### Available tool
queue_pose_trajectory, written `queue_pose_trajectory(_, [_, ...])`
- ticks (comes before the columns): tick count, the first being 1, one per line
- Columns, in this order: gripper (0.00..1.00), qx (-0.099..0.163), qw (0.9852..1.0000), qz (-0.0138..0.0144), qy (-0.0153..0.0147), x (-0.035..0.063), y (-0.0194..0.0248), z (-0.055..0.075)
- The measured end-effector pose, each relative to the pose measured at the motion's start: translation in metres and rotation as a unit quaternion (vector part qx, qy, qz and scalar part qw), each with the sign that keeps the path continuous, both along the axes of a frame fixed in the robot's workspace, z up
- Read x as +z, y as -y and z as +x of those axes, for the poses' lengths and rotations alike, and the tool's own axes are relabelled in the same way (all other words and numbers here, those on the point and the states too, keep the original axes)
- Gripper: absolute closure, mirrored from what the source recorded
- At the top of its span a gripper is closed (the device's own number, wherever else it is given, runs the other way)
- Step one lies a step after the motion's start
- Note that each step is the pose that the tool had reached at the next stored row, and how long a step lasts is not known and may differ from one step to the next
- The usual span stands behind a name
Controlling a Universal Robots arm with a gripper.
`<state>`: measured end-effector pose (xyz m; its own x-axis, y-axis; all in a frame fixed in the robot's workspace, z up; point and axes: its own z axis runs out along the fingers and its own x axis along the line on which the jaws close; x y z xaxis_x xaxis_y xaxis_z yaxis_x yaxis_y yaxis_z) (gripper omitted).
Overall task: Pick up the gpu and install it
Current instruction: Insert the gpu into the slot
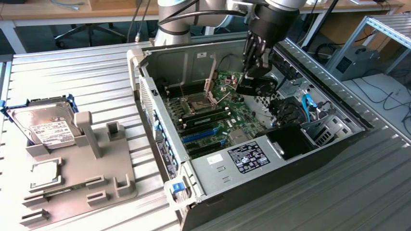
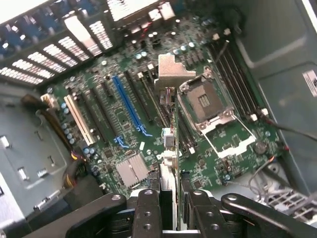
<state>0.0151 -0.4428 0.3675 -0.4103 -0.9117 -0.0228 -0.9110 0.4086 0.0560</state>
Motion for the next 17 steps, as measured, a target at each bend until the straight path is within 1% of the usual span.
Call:
queue_pose_trajectory(2, [0.73,0.018,0.9998,0.0,0.0,-0.0001,0.0,0.0])
queue_pose_trajectory(4, [0.73,0.036,0.9994,0.0,0.0,-0.0002,0.0,0.0])
queue_pose_trajectory(5, [0.73,0.05,0.9988,0.0,0.0,-0.0003,0.0,0.0])
queue_pose_trajectory(7, [0.73,0.068,0.9977,0.0,0.0,-0.0004,0.0,0.0])
queue_pose_trajectory(9, [0.73,0.086,0.9963,0.0,0.0,-0.0006,0.0,0.0])
queue_pose_trajectory(10, [0.73,0.097,0.9953,0.0,0.0,-0.0006,0.0,0.0])
queue_pose_trajectory(12, [0.73,0.126,0.9921,0.0,0.0,-0.0007,0.0,0.0])
queue_pose_trajectory(13, [0.73,0.134,0.991,0.0,0.0,-0.0008,0.0,0.0])
queue_pose_trajectory(17, [0.73,0.171,0.9853,0.0,0.0,-0.001,0.0,0.0])
